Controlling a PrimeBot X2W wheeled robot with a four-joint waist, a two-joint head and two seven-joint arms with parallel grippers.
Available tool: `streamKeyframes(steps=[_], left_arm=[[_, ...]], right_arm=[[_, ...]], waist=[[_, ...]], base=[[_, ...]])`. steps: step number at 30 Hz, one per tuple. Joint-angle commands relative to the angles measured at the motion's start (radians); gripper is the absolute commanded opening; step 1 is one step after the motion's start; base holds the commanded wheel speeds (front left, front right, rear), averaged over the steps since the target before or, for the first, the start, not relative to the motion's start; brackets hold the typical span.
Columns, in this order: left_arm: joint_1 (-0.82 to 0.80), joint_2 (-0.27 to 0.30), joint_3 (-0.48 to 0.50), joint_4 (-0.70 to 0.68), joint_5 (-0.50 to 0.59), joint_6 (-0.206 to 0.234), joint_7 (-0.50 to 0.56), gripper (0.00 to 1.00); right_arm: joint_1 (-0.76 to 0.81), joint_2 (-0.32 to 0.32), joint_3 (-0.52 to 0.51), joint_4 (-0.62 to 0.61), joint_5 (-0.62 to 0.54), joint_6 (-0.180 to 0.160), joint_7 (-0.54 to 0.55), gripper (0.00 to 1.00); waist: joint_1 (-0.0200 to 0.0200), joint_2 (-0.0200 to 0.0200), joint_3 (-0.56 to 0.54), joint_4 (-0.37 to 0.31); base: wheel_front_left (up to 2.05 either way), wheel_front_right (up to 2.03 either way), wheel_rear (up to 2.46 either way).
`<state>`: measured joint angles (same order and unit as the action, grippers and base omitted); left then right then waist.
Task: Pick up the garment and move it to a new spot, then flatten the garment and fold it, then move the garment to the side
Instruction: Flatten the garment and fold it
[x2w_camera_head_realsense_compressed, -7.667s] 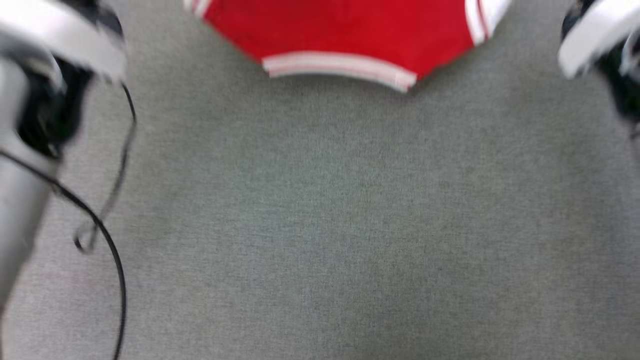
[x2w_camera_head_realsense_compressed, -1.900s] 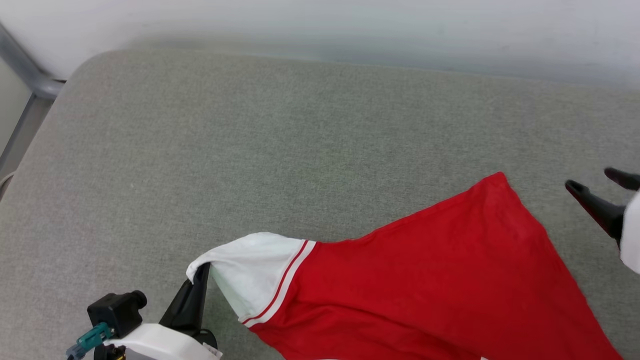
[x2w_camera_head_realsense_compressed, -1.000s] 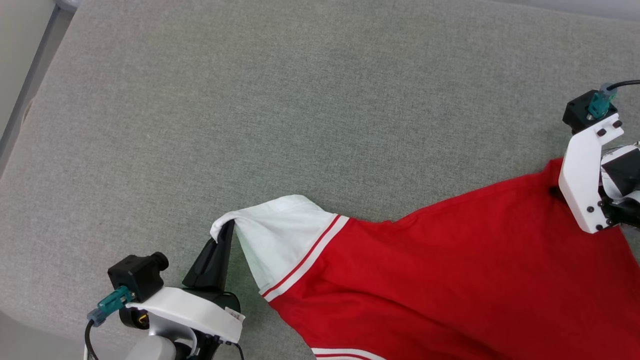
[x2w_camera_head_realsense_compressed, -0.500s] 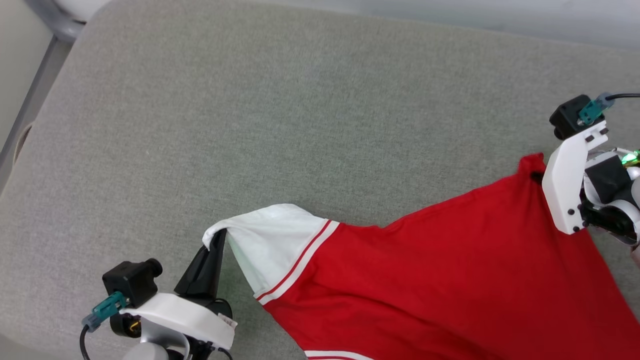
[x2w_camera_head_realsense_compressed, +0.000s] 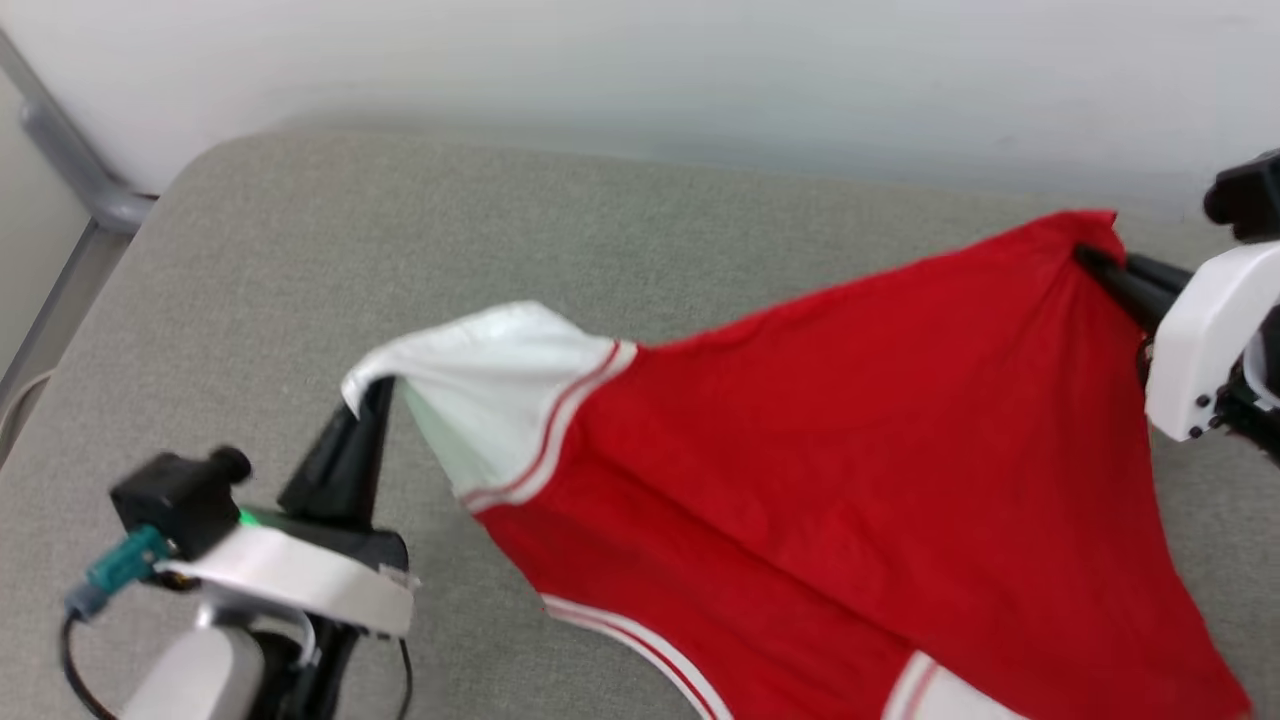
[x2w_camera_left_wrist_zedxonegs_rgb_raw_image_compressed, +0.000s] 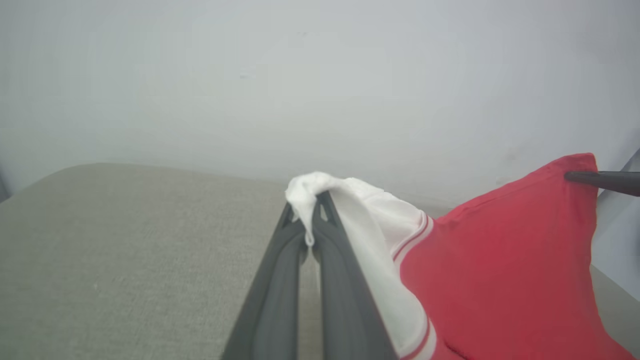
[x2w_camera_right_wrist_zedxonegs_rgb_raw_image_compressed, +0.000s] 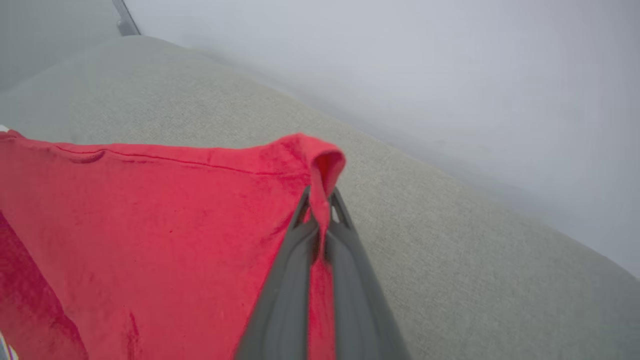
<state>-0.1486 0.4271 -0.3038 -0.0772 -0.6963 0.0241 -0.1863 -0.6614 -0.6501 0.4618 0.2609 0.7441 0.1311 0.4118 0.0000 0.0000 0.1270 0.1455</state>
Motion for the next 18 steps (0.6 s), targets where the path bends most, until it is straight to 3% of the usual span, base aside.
streamKeyframes(steps=[1, 8, 18], left_arm=[[-0.028, 0.011, 0.012, -0.021, 0.01, 0.005, 0.004, 0.0], [-0.193, 0.066, 0.052, -0.115, 0.034, 0.018, 0.062, 0.0], [-0.511, 0.119, 0.061, -0.168, 0.06, -0.011, 0.173, 0.0]], right_arm=[[0.015, 0.002, -0.025, -0.023, -0.01, -0.001, -0.015, 0.0], [0.037, 0.064, -0.193, -0.151, -0.076, -0.001, -0.04, 0.0], [-0.054, 0.174, -0.379, -0.301, -0.191, -0.001, 0.0, 0.0]], waist=[[0.0, 0.0, -0.02, -0.017], [0.0, 0.0, -0.036, -0.041], [0.0, 0.0, 0.012, -0.062]], base=[[0.0, 0.0, 0.0], [0.0, 0.0, 0.0], [0.0, 0.0, 0.0]])
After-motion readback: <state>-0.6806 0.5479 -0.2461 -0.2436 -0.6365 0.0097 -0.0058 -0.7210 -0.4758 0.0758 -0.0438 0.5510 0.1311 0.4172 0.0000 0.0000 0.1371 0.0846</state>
